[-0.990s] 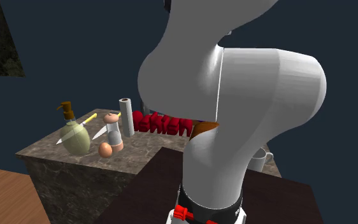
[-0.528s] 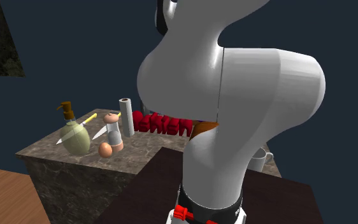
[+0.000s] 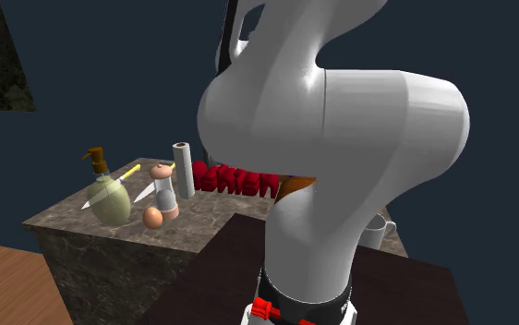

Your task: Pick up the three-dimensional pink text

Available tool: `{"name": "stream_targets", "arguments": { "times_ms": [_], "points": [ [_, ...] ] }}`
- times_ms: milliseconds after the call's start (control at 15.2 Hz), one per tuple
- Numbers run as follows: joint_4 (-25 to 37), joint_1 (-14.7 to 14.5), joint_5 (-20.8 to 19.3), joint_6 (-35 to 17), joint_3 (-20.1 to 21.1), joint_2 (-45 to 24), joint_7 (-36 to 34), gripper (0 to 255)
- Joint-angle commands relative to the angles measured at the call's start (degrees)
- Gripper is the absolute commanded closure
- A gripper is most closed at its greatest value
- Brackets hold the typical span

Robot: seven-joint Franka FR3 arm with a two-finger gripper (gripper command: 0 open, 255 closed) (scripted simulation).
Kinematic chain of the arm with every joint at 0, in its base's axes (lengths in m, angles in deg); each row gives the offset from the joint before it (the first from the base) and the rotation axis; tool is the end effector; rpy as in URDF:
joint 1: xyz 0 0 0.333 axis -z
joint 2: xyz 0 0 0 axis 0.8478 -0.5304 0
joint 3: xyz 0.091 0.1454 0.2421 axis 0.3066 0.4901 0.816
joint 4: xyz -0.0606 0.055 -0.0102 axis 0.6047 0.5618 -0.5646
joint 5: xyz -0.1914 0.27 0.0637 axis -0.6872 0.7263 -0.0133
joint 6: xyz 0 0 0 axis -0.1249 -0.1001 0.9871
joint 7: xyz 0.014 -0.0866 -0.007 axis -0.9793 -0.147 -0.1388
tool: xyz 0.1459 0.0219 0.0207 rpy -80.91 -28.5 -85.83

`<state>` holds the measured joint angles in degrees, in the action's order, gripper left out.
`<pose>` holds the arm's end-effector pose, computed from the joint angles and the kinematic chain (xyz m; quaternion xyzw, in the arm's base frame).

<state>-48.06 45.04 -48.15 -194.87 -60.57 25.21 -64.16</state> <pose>0.4252 0.2457 0.2646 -0.9999 -0.0025 0.0117 0.0118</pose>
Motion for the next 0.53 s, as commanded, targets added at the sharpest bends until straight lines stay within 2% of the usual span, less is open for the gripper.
{"name": "stream_targets", "arguments": {
  "times_ms": [0,462],
  "points": [
    [3.4,-1.3,-1.9,-1.2,0.1,-4.8,-2.2,0],
    [16.1,-6.9,-6.9,-3.2,-1.3,-19.8,-7.3,0]
  ]
}}
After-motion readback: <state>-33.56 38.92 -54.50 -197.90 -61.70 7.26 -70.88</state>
